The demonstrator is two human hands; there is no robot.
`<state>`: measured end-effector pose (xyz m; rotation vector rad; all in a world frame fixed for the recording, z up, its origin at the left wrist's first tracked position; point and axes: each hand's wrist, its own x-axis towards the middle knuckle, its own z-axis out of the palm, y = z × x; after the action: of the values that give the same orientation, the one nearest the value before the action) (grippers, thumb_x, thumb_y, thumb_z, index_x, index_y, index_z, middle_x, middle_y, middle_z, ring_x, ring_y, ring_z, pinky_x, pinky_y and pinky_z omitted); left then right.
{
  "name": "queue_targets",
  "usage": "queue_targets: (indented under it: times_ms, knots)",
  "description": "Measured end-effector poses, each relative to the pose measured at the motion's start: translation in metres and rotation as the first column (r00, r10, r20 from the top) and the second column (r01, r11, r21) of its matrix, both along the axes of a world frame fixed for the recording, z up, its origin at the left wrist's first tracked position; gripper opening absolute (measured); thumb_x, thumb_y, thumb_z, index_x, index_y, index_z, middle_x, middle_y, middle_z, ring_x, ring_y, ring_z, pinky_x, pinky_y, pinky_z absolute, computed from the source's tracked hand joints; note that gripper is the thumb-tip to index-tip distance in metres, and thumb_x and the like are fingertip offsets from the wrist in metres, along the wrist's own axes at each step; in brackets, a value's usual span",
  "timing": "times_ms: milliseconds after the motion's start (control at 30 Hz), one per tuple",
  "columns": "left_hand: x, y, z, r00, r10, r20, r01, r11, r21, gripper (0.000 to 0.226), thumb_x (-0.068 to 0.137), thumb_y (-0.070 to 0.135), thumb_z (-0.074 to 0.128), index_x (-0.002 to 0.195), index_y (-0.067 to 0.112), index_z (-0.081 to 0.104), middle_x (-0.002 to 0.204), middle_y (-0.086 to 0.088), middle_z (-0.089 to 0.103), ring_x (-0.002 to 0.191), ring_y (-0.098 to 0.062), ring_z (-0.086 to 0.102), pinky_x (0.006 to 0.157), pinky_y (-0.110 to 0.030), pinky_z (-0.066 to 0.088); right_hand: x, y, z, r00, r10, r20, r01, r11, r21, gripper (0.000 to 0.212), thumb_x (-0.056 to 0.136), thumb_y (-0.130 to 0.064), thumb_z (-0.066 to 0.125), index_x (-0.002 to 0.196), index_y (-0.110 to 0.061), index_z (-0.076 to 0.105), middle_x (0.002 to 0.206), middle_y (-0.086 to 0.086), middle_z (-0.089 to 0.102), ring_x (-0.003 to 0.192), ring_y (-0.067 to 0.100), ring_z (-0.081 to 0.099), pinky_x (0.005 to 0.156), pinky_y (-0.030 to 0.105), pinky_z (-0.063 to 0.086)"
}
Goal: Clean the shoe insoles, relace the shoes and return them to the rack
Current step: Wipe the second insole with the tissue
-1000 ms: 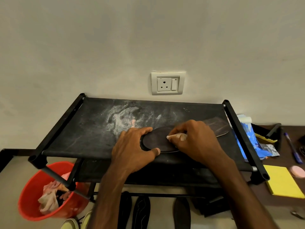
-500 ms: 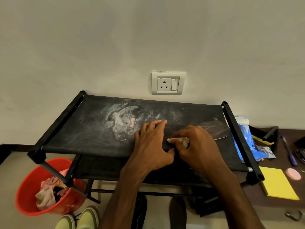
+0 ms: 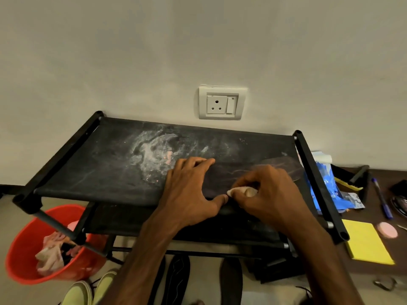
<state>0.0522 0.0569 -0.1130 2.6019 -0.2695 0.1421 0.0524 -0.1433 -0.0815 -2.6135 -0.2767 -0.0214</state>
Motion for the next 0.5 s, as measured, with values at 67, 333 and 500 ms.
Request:
queue_targets:
  times_ms: [67,333,500]
  knots:
    - [0.002,-0.001,0.001,1.0,-0.001,-0.019,0.001,1.0,-0.002,0.094,0.072,0.073,0.066,0.153,0.035,0.037,0.144,0.016,0.038,0.134,-0.012,0.03,0.112,-0.04,0.033,0.0,0.0,0.001,1.0,-0.015,0.004,0.015,1.0,0.022,0.014,0.08,-0.049,0.076,0.086,-0.037,0.079,0.074,-0.018,0.071,0.071,0.002,0.066,0.068,0.037,0.061]
    - [0.003,-0.008,0.01,0.993,0.009,-0.114,-0.009,1.0,-0.001,0.089,0.074,0.066,0.072,0.151,0.042,0.035,0.142,0.016,0.036,0.134,-0.012,0.028,0.107,-0.033,0.024,-0.002,0.004,0.004,0.999,-0.038,-0.009,0.038,0.999,0.007,0.014,0.081,-0.047,0.076,0.084,-0.034,0.079,0.071,-0.014,0.071,0.069,0.004,0.066,0.068,0.035,0.06]
    - [0.012,-0.007,0.024,0.962,0.012,-0.271,-0.015,1.0,-0.008,0.089,0.071,0.062,0.079,0.148,0.046,0.038,0.147,0.011,0.034,0.139,-0.016,0.025,0.113,-0.039,0.022,-0.003,0.005,0.007,0.999,-0.043,-0.022,0.043,0.999,0.002,0.013,0.083,-0.046,0.076,0.087,-0.034,0.08,0.074,-0.012,0.072,0.071,0.006,0.066,0.07,0.036,0.059]
